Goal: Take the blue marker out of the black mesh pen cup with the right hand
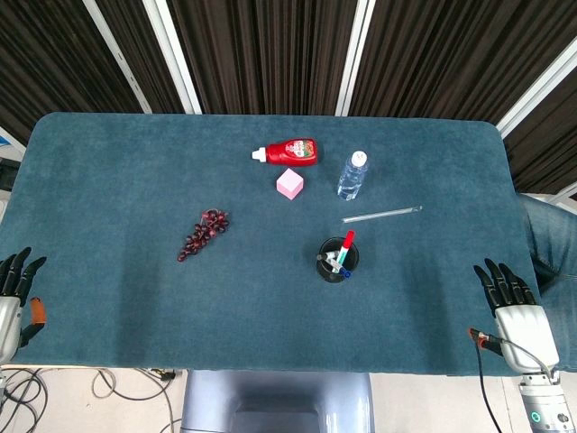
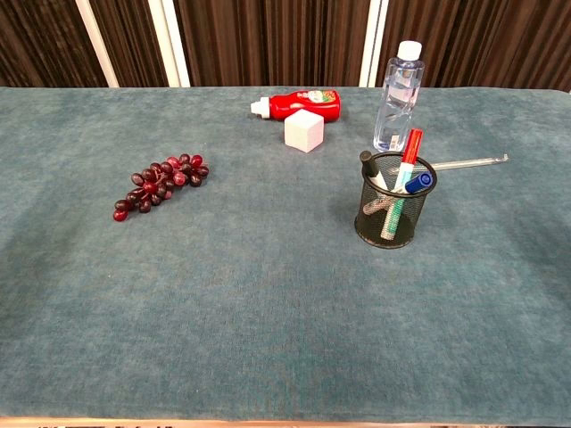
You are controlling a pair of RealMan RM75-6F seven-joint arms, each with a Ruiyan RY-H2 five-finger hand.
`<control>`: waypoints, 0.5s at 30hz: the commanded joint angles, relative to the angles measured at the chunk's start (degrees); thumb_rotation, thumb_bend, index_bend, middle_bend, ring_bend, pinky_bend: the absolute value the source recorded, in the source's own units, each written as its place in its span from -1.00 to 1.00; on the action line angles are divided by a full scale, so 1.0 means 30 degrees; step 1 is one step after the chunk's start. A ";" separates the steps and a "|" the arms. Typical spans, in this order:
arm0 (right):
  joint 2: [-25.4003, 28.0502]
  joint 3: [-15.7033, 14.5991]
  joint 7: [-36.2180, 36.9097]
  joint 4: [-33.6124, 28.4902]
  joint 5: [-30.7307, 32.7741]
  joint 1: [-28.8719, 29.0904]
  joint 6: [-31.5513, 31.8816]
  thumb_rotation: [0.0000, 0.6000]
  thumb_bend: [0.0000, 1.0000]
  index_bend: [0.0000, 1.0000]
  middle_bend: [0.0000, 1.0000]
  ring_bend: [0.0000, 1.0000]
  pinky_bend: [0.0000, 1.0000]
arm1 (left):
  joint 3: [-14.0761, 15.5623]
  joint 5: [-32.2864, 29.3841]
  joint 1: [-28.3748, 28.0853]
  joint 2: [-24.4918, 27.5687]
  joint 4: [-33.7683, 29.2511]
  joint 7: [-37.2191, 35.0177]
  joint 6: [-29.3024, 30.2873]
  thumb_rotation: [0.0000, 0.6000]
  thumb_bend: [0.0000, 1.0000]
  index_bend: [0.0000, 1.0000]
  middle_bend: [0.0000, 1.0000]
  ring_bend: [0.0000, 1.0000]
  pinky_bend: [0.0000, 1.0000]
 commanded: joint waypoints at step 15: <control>0.0154 0.0293 0.0461 -0.0229 0.0344 -0.0189 -0.0015 1.00 -0.67 -1.00 -1.00 -1.00 -0.66 | -0.0044 -0.0158 0.0014 0.0049 -0.0028 0.0025 -0.0052 1.00 0.41 -0.77 -1.00 -1.00 -0.84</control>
